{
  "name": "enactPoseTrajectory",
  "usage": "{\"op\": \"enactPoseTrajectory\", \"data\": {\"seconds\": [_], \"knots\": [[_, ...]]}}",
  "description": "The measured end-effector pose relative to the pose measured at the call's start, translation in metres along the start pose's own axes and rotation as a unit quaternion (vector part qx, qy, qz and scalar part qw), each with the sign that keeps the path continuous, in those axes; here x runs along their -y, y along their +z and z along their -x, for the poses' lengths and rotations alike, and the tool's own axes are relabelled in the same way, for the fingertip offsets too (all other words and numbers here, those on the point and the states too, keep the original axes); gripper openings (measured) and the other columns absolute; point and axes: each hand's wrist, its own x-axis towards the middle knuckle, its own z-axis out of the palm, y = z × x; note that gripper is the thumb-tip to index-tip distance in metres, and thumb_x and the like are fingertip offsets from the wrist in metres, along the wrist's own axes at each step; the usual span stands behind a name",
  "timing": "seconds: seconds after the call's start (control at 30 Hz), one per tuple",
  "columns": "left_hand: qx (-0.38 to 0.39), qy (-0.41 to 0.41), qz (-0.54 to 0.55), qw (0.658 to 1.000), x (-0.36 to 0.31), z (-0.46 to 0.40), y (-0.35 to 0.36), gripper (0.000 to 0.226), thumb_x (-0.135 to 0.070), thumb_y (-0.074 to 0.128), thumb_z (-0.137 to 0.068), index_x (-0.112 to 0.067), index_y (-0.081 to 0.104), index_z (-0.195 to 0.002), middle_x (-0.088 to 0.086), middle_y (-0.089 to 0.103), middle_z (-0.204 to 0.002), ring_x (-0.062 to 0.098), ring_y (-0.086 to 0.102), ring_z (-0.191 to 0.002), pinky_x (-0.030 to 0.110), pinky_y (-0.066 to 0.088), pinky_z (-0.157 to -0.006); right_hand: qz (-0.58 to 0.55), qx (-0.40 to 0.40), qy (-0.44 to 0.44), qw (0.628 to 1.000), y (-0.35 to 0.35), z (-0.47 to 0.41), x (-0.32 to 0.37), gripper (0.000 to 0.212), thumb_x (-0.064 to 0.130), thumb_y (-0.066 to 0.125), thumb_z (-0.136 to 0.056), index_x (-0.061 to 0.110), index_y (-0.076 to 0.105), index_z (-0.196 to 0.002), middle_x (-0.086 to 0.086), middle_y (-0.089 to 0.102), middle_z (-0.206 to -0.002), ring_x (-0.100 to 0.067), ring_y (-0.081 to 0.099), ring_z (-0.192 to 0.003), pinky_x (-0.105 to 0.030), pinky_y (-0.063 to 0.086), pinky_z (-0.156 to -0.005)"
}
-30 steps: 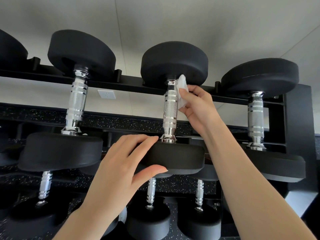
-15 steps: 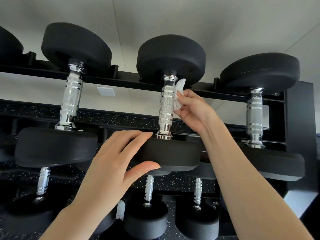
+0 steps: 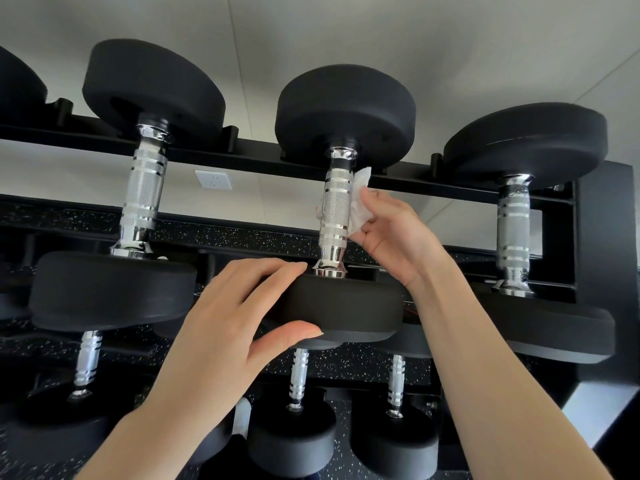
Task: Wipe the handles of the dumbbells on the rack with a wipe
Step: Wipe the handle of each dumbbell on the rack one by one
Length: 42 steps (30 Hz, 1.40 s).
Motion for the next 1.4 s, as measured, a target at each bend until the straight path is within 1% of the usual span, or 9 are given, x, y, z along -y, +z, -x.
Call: {"op": "enactPoseTrajectory", "data": {"seconds": [0.1,0.17,0.47,0.63,0.77,0.93,1.1,1.27,1.4], "knots": [[0.001,-0.002,0.001,1.0,0.0,0.0,0.0,0.059,-0.059,0.041,-0.092,-0.015,0.056,-0.129,-0.011,0.05,-0.119,0.011,0.051,-0.109,0.023,0.037,-0.096,0.011,-0.02,-0.008,1.0,0.009,-0.001,0.001,0.009,0.008,0.051,-0.093,0.002,0.053,-0.087,-0.037,0.049,-0.127,-0.049,0.052,-0.115,-0.048,0.051,-0.09],[0.001,-0.005,0.003,1.0,-0.001,0.0,0.0,0.059,-0.059,0.041,-0.092,-0.015,0.056,-0.129,-0.011,0.049,-0.119,0.011,0.051,-0.109,0.024,0.038,-0.095,0.016,-0.026,-0.009,0.999,0.012,-0.001,0.001,0.015,0.005,0.048,-0.094,0.007,0.049,-0.078,-0.036,0.05,-0.125,-0.049,0.054,-0.112,-0.047,0.051,-0.088],[0.001,-0.011,0.004,1.0,0.0,0.0,0.0,0.059,-0.059,0.042,-0.091,-0.016,0.057,-0.13,-0.012,0.049,-0.119,0.01,0.05,-0.109,0.022,0.037,-0.095,0.027,-0.016,0.048,0.998,0.006,0.015,-0.004,0.024,-0.006,0.047,-0.09,0.008,0.045,-0.07,-0.015,0.065,-0.083,-0.025,0.065,-0.076,-0.033,0.059,-0.062],[-0.004,-0.004,0.005,1.0,0.001,0.001,0.002,0.057,-0.057,0.044,-0.091,-0.016,0.055,-0.13,-0.011,0.049,-0.118,0.011,0.05,-0.108,0.024,0.038,-0.094,0.145,0.005,0.078,0.986,0.001,0.031,0.003,0.01,-0.004,0.052,-0.087,0.005,0.05,-0.085,-0.007,0.067,-0.073,-0.015,0.066,-0.064,-0.026,0.057,-0.061],[-0.01,0.0,0.013,1.0,0.002,0.001,0.003,0.057,-0.057,0.043,-0.092,-0.017,0.054,-0.13,-0.01,0.05,-0.118,0.012,0.05,-0.108,0.027,0.039,-0.094,0.241,0.016,0.07,0.968,0.006,0.048,0.014,0.024,-0.008,0.057,-0.084,0.009,0.05,-0.069,0.0,0.064,-0.058,-0.007,0.061,-0.052,-0.015,0.048,-0.05],[-0.017,0.004,0.02,1.0,0.003,0.001,0.004,0.057,-0.056,0.044,-0.091,-0.016,0.055,-0.13,-0.01,0.049,-0.118,0.013,0.051,-0.108,0.03,0.04,-0.093,0.455,-0.008,0.029,0.89,0.02,0.062,0.02,0.02,0.007,0.073,-0.077,0.022,0.066,-0.067,-0.004,0.073,-0.075,-0.016,0.063,-0.072,-0.032,0.046,-0.079],[-0.012,0.0,0.026,1.0,0.004,0.001,0.004,0.056,-0.058,0.043,-0.092,-0.018,0.054,-0.131,-0.009,0.051,-0.12,0.014,0.051,-0.11,0.032,0.04,-0.093,0.614,-0.072,-0.049,0.785,0.039,0.07,0.023,0.012,0.024,0.079,-0.073,0.034,0.072,-0.075,0.013,0.068,-0.081,-0.009,0.057,-0.091,-0.015,0.037,-0.07],[-0.022,-0.002,0.034,0.999,0.004,0.001,0.006,0.056,-0.058,0.044,-0.091,-0.018,0.056,-0.129,-0.004,0.056,-0.119,0.016,0.051,-0.11,0.034,0.04,-0.091,0.629,-0.071,-0.065,0.771,0.055,0.064,0.021,0.013,0.029,0.078,-0.072,0.038,0.069,-0.072,0.015,0.062,-0.083,-0.011,0.053,-0.096,-0.003,0.034,-0.069],[-0.042,-0.001,0.054,0.998,0.005,0.002,0.01,0.053,-0.059,0.042,-0.092,-0.024,0.05,-0.13,-0.006,0.055,-0.119,0.014,0.05,-0.11,0.035,0.041,-0.09,0.678,-0.03,-0.052,0.733,0.066,0.056,0.024,0.008,0.031,0.075,-0.075,0.03,0.074,-0.083,0.007,0.066,-0.092,-0.012,0.053,-0.098,-0.011,0.038,-0.067]]}}
